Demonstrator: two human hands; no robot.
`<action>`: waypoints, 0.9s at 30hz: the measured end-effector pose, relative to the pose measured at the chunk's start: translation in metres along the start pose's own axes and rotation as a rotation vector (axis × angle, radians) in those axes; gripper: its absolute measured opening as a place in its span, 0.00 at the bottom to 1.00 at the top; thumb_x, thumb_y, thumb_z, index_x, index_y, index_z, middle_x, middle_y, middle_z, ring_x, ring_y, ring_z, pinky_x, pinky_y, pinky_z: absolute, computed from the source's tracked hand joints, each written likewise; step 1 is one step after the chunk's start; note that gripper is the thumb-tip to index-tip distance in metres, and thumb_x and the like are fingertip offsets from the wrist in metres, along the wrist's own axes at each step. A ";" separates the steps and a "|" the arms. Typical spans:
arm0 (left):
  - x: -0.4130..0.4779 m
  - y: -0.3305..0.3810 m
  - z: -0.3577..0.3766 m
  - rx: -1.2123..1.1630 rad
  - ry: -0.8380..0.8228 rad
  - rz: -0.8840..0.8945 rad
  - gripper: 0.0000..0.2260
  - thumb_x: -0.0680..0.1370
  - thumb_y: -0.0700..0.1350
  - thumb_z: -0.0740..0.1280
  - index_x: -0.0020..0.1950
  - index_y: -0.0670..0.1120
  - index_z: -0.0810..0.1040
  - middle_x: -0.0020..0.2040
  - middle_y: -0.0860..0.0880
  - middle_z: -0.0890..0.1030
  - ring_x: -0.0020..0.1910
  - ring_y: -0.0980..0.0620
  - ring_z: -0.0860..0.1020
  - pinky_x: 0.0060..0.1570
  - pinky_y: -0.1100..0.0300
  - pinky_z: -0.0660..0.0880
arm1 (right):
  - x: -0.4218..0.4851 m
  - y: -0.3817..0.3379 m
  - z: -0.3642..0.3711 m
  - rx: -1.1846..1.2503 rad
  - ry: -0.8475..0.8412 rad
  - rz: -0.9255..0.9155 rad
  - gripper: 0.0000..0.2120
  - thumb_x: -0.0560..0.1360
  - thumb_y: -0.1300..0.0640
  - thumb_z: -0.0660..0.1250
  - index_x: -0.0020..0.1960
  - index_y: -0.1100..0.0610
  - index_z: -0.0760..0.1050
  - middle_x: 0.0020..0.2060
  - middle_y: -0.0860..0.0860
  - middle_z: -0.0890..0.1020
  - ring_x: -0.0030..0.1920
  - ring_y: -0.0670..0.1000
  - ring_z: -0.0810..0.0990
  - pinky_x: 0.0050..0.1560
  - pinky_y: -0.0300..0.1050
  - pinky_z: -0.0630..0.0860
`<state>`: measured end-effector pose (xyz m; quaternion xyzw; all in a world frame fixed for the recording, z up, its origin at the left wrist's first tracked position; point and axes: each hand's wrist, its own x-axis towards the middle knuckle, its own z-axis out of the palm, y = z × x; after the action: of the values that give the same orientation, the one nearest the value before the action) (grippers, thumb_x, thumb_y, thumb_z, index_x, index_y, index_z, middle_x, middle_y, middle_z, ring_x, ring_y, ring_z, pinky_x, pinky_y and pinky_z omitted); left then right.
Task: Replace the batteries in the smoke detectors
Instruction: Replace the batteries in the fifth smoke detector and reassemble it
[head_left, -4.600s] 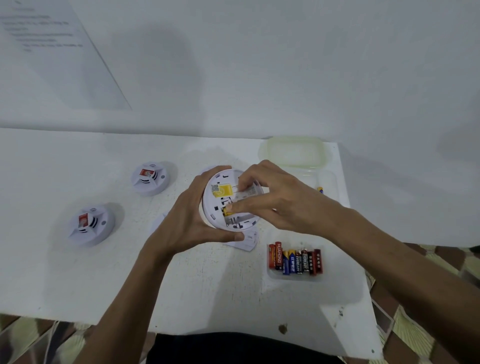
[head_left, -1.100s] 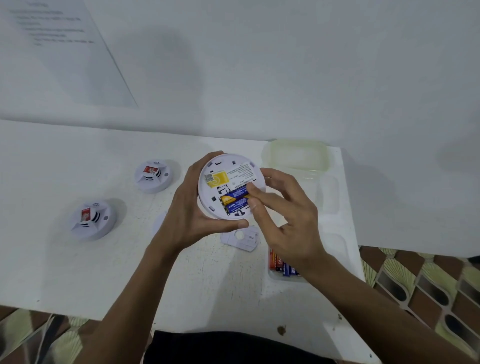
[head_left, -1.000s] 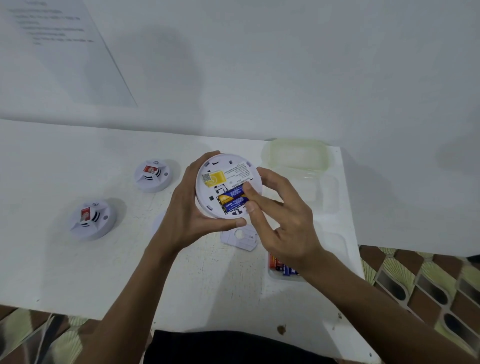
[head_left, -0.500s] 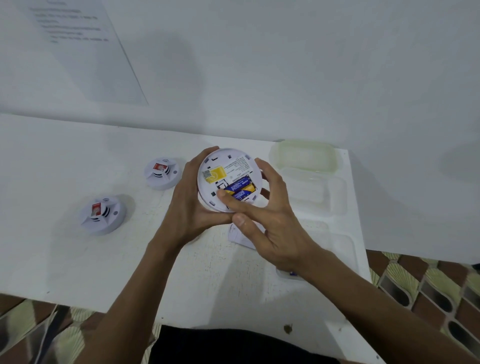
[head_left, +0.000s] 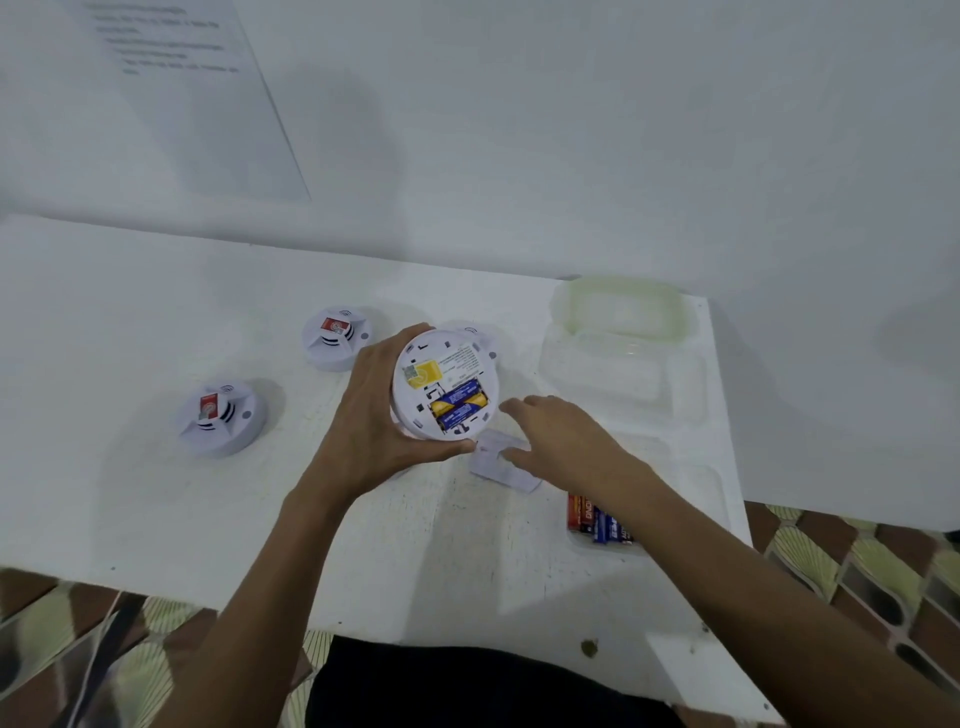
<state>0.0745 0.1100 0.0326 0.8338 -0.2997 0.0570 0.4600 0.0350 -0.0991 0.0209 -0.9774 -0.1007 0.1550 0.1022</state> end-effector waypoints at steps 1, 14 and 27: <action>-0.001 -0.005 0.002 -0.005 -0.006 0.049 0.33 0.70 0.66 0.64 0.71 0.68 0.52 0.71 0.53 0.63 0.67 0.59 0.62 0.70 0.62 0.55 | 0.006 -0.002 0.004 -0.056 -0.031 0.006 0.21 0.76 0.49 0.67 0.65 0.59 0.70 0.48 0.54 0.77 0.49 0.54 0.77 0.46 0.47 0.75; -0.005 -0.034 0.006 0.018 -0.026 0.009 0.36 0.69 0.72 0.58 0.73 0.65 0.51 0.74 0.54 0.60 0.70 0.60 0.58 0.71 0.68 0.48 | 0.028 0.000 0.014 0.275 -0.082 0.090 0.10 0.74 0.56 0.70 0.44 0.54 0.69 0.40 0.49 0.73 0.42 0.52 0.74 0.38 0.42 0.69; 0.007 -0.020 -0.003 -0.025 -0.072 -0.052 0.35 0.66 0.73 0.63 0.70 0.72 0.52 0.68 0.70 0.61 0.68 0.73 0.58 0.70 0.72 0.51 | -0.015 0.003 -0.057 1.453 0.252 0.170 0.13 0.80 0.52 0.64 0.61 0.59 0.74 0.48 0.57 0.85 0.45 0.58 0.85 0.53 0.54 0.81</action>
<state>0.0918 0.1170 0.0220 0.8372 -0.2948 0.0114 0.4605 0.0404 -0.1153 0.0773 -0.6781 0.1156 0.0768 0.7217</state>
